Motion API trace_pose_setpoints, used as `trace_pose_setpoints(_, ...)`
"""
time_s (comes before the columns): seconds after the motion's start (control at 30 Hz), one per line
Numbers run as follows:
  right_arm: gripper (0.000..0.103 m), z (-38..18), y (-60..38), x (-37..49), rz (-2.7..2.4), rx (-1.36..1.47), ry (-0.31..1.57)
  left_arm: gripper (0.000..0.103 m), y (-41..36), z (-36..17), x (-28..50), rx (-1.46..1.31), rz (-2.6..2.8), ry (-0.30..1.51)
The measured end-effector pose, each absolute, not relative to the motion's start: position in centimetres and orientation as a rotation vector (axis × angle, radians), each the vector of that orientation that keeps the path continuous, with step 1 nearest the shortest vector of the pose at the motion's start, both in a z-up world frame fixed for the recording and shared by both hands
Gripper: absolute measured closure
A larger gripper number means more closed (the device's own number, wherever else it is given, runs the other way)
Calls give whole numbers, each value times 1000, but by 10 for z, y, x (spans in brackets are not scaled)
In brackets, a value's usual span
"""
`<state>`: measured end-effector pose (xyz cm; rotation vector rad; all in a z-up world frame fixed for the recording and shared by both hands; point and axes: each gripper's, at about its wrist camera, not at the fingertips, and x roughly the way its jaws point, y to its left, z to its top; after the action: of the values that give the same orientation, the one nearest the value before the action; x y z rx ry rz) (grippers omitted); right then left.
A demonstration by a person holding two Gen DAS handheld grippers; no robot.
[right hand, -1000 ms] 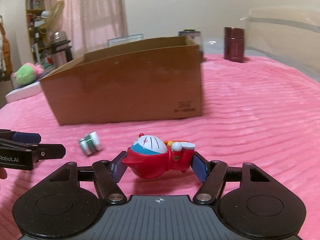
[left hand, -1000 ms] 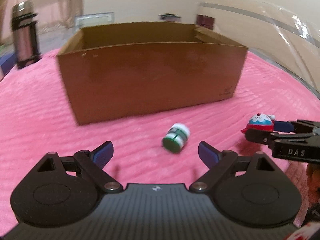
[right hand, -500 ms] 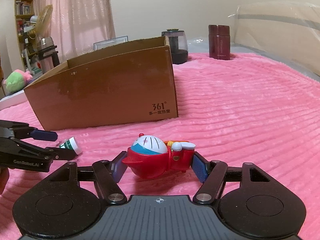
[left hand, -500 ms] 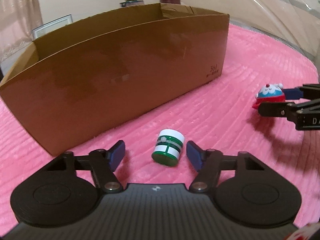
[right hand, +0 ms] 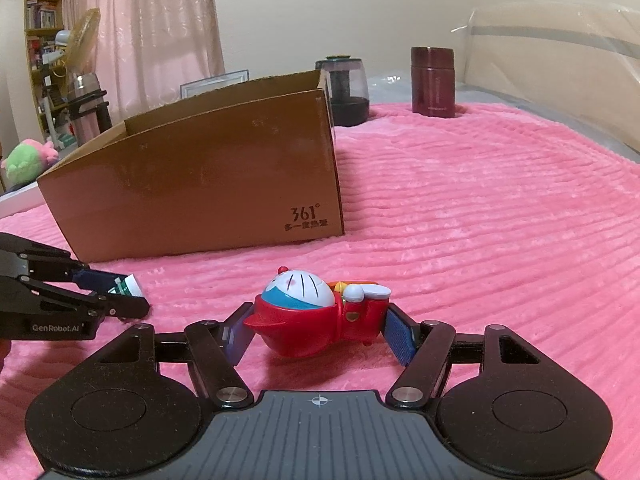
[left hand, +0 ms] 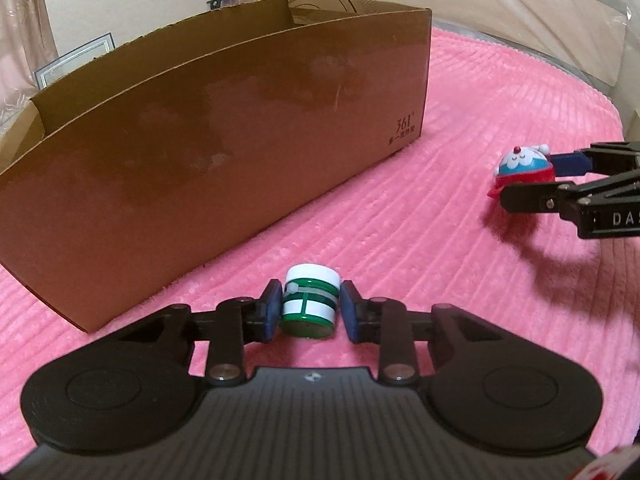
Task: Organize rigid objects
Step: 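Lift and carry the pill bottle and Doraemon figure into the box with both tools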
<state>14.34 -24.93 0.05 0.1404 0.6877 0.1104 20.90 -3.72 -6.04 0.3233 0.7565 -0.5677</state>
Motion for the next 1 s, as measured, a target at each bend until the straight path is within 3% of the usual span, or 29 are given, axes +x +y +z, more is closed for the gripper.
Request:
trace_pose_setpoints(0.57, 38, 8, -258, 146, 121, 180, 687, 78, -31, -55, 210, 272, -554, 789)
trace_pose_setpoints(1.0, 38, 38, -292, 145, 159, 180, 633, 78, -14, 1, 192, 306, -562, 704)
